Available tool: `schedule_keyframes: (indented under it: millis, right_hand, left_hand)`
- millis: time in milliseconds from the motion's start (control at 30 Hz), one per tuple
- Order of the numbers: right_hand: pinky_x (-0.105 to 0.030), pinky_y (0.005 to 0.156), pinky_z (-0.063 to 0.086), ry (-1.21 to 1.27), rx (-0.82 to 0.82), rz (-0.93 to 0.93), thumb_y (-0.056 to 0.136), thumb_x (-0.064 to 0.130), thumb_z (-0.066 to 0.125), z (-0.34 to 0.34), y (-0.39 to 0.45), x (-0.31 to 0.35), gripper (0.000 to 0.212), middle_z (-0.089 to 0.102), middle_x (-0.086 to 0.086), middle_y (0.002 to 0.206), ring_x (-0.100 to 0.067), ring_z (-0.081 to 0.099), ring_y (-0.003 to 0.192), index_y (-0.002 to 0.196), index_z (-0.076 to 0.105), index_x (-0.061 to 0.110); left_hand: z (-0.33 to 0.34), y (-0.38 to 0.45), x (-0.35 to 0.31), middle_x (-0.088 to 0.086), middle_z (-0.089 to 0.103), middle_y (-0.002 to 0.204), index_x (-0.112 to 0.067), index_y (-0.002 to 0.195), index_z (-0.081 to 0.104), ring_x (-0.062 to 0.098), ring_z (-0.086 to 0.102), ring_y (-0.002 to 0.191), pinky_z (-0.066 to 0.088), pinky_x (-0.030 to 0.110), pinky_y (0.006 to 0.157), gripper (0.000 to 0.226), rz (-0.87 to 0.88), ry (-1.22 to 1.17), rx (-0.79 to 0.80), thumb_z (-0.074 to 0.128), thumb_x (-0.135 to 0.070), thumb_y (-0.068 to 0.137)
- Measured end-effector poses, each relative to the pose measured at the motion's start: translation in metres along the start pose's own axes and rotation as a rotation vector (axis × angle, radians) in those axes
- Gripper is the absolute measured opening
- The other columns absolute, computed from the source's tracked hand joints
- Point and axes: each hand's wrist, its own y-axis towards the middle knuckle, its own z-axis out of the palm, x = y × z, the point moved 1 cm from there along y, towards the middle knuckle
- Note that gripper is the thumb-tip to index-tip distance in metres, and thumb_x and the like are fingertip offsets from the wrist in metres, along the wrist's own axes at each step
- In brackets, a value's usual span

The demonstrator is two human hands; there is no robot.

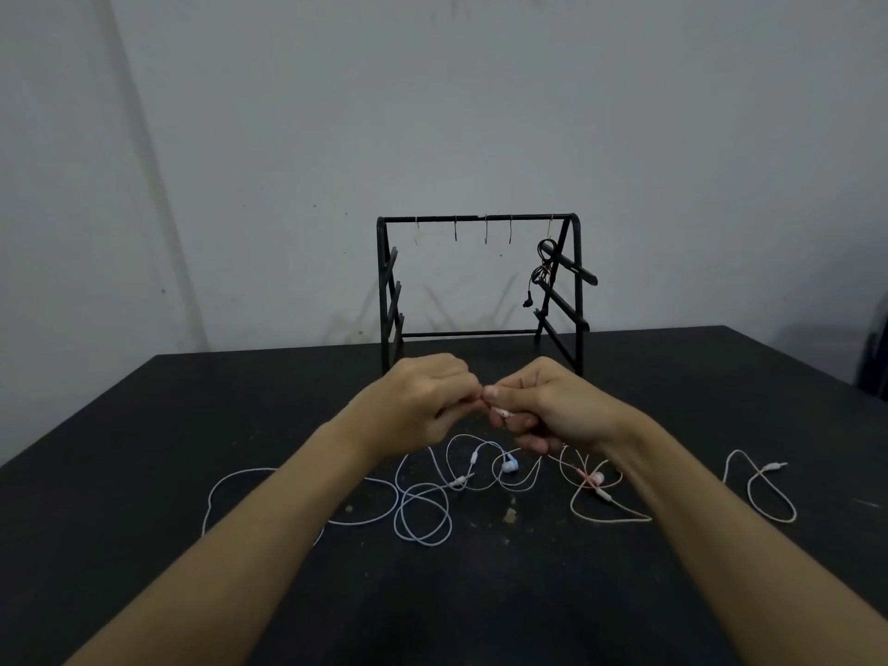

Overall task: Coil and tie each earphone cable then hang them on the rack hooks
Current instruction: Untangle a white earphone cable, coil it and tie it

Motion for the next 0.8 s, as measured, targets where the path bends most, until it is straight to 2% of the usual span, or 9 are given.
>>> schedule_keyframes:
  millis: [33,100,167,200,300,400,500,633,800]
  right_hand:
    - [-0.015,0.035,0.028,-0.008,-0.018,-0.009,0.096,0.020,0.048,-0.001,-0.001,0.001,0.031,0.041,0.005,0.043,-0.008,0.043,0.036,0.073,0.061,0.005]
    - [-0.016,0.040,0.038,-0.024,-0.086,-0.066,0.094,0.020,0.052,-0.003,-0.003,0.004,0.025,0.051,0.000,0.051,-0.011,0.053,0.045,0.088,0.066,0.000]
    - [-0.018,0.048,0.047,0.063,-0.183,-0.147,0.093,0.015,0.053,-0.006,-0.002,0.005,0.022,0.060,-0.006,0.060,-0.015,0.062,0.055,0.099,0.065,-0.003]
    - [-0.019,0.050,0.049,0.125,-0.233,-0.181,0.093,0.012,0.053,-0.007,-0.002,0.006,0.020,0.062,-0.007,0.062,-0.016,0.064,0.057,0.100,0.064,-0.004]
    - [-0.018,0.044,0.046,0.123,-0.332,-0.232,0.093,0.010,0.052,-0.007,0.000,0.009,0.015,0.064,-0.002,0.059,-0.013,0.063,0.053,0.093,0.064,0.000]
    - [-0.015,0.038,0.039,-0.073,-0.366,-0.250,0.092,0.015,0.056,-0.004,-0.002,0.018,0.016,0.064,0.008,0.054,-0.002,0.057,0.046,0.096,0.070,0.008]
    - [-0.013,0.037,0.038,-0.152,-0.440,-0.288,0.090,0.013,0.060,-0.004,-0.002,0.025,0.016,0.062,0.008,0.055,0.002,0.053,0.041,0.095,0.071,0.004]
    - [-0.023,0.045,0.045,-0.197,-0.485,-0.301,0.090,0.012,0.060,-0.002,0.004,0.026,0.015,0.067,-0.021,0.081,-0.016,0.053,0.047,0.091,0.067,0.000]
    - [-0.029,0.048,0.047,-0.103,-0.480,-0.240,0.093,0.011,0.054,-0.001,0.008,0.023,0.013,0.063,-0.010,0.080,-0.034,0.056,0.067,0.089,0.062,0.002]
  left_hand:
    - [0.001,-0.001,-0.001,0.005,0.059,0.063,-0.002,0.070,0.063,0.009,0.049,0.062,0.042,0.019,0.055,0.019,-0.086,-0.052,-0.026,0.063,-0.017,0.082]
    - [0.000,-0.003,-0.007,0.000,0.065,0.069,-0.007,0.077,0.067,0.008,0.059,0.062,0.052,0.022,0.051,0.014,-0.409,-0.263,-0.120,0.071,-0.020,0.080]
    - [0.003,-0.006,-0.014,-0.002,0.066,0.070,-0.013,0.082,0.068,0.009,0.062,0.057,0.055,0.032,0.041,0.010,-0.737,-0.487,-0.206,0.074,-0.020,0.078]
    - [0.004,-0.006,-0.017,-0.002,0.065,0.069,-0.016,0.084,0.068,0.008,0.060,0.053,0.054,0.034,0.040,0.009,-0.824,-0.557,-0.243,0.073,-0.019,0.078]
    - [0.008,-0.003,-0.028,0.000,0.064,0.067,-0.027,0.100,0.066,0.010,0.058,0.050,0.052,0.031,0.044,0.020,-0.857,-0.688,-0.248,0.067,-0.016,0.084]
    - [0.010,0.002,-0.036,-0.003,0.059,0.063,-0.021,0.118,0.063,0.004,0.053,0.041,0.046,0.021,0.040,0.030,-0.893,-0.742,-0.255,0.060,-0.014,0.089]
    - [0.011,0.006,-0.039,-0.007,0.058,0.043,-0.014,0.108,0.068,0.001,0.044,0.030,0.034,0.011,0.038,0.022,-0.967,-0.750,-0.370,0.061,-0.011,0.088]
    - [0.010,0.011,-0.040,-0.005,0.062,0.047,-0.011,0.088,0.074,0.003,0.046,0.031,0.033,0.013,0.036,0.010,-1.046,-0.761,-0.435,0.068,-0.017,0.083]
    - [0.006,0.012,-0.042,-0.002,0.063,0.050,-0.022,0.083,0.073,0.004,0.055,0.041,0.039,0.017,0.039,0.010,-1.021,-0.749,-0.371,0.065,-0.017,0.085]
